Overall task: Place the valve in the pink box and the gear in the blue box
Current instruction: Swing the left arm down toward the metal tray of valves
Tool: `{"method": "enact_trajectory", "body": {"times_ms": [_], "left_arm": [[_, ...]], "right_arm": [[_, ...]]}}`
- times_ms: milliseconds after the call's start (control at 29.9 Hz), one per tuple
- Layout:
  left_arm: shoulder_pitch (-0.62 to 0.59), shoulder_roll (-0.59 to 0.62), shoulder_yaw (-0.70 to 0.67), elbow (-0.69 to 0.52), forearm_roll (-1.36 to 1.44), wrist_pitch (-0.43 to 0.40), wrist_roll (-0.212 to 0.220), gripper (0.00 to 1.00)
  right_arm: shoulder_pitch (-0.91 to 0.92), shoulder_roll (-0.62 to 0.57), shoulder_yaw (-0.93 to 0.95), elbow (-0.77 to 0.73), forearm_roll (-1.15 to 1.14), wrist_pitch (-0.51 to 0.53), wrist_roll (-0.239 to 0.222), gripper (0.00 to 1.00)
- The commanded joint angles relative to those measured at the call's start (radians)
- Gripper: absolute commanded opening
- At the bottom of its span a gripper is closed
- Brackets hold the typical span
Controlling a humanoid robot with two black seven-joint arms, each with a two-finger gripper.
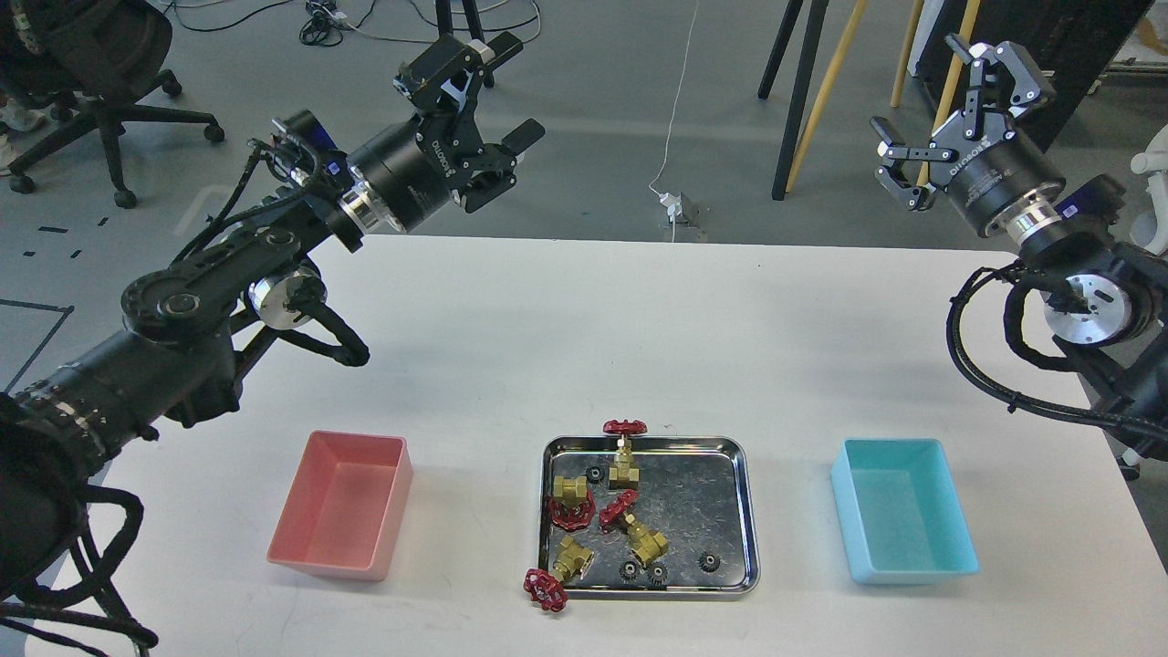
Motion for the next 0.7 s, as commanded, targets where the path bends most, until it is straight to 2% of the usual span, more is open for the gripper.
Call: {"method": "enact_trajectory", "body": {"times_ms": [0, 167, 301, 401, 501, 568, 668], "left_arm": [[0.017, -0.002, -0.013, 0.004, -0.075, 0.0, 0.0, 1.0], [0.012, 0.014, -0.023, 0.016, -0.154, 0.0, 0.0, 1.0], [0.023, -0.006, -0.085, 0.144, -0.243, 0.0, 0.0, 1.0], [0.023, -0.048, -0.132, 0.125, -0.249, 0.0, 0.0, 1.0], [0.024, -0.045, -0.158, 0.02, -0.243, 0.0, 0.0, 1.0], [0.026, -0.032, -0.143, -0.045, -0.215, 0.0, 0.0, 1.0], [0.02, 0.041, -0.126, -0.141, -0.006, 0.0, 0.0, 1.0]], "right_arm": [[0.0, -0.001, 0.003, -0.002, 0.004, 0.0, 0.0, 1.0], [0.014, 0.0, 0.018, -0.004, 0.014, 0.0, 0.0, 1.0], [0.028, -0.003, 0.038, -0.005, 0.029, 0.0, 0.0, 1.0], [0.028, -0.01, 0.069, -0.019, 0.041, 0.0, 0.002, 1.0], [0.031, -0.02, 0.093, -0.054, 0.072, 0.0, -0.004, 1.0], [0.046, -0.03, 0.095, -0.076, 0.099, 0.0, -0.03, 1.0], [0.135, -0.104, 0.089, -0.079, 0.133, 0.0, -0.128, 1.0]]}}
